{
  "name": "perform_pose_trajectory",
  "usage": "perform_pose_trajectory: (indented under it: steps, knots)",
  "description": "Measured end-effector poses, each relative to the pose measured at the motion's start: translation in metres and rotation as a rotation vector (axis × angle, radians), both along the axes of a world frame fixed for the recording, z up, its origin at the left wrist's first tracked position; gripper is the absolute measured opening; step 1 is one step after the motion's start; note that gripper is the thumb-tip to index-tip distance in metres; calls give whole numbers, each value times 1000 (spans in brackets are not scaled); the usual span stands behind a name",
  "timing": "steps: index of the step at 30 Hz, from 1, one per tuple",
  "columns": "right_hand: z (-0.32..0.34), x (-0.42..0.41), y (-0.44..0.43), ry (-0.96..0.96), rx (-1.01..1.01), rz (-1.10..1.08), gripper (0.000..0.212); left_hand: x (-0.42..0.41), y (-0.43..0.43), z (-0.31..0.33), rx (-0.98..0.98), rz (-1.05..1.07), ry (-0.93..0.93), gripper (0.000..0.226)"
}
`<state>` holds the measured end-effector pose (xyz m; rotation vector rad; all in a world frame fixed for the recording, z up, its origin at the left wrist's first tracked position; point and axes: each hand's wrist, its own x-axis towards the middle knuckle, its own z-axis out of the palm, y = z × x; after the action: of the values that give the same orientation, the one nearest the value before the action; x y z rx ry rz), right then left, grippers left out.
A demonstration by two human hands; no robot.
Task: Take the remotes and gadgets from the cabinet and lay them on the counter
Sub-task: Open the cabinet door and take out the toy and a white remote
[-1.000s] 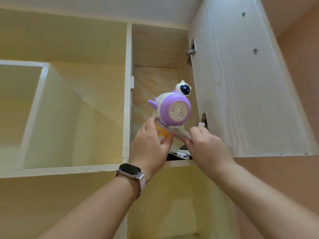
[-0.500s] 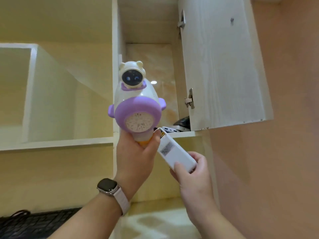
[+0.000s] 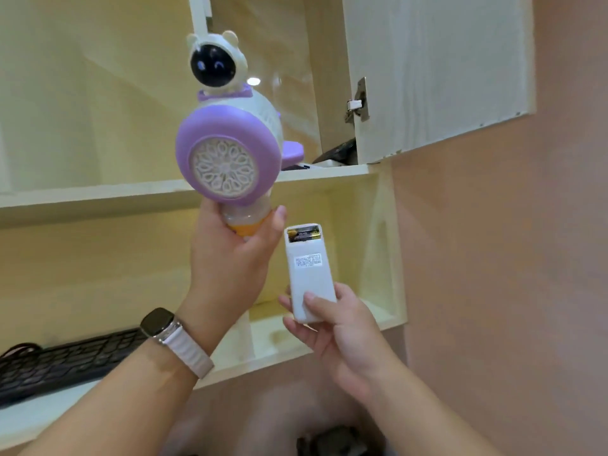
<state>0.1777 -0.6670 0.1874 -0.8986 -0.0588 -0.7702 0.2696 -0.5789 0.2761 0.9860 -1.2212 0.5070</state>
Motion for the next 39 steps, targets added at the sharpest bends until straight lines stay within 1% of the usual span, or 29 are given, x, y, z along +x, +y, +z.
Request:
perform_pose_trajectory:
  steps: [2,5,10,15,18,20,24,29,32,35,39]
  knots:
    - [-14,8,14,6,37,-8,34,11,11,-9,39,-76,23,49]
    - [-34,18,33,65,12,-172,37,26,26,-27,92,-154,47,38]
    - [-69,11,64,186,-8,-443,33,40,38,-67,168,-293,137,27]
    - [-99,-26,96,333,-50,-680,31,24,39,-111,258,-459,188,31]
    - [-109,-57,113,383,-51,-816,41,0,38,-128,301,-568,173,32]
    - [-113,-83,125,409,-54,-904,46,-21,39,-138,335,-650,172,33]
    - [-118,-142,157,429,-40,-1069,47,-74,46,-155,430,-788,207,31]
    - [-126,-220,213,446,-7,-1243,45,-148,69,-180,530,-878,208,39]
    - [-133,-268,257,472,20,-1341,41,-200,95,-192,545,-960,174,33]
    - [-138,-322,309,495,47,-1428,40,-260,133,-201,582,-1050,141,33]
    - [-148,-399,386,515,94,-1539,38,-349,188,-219,662,-1148,154,34]
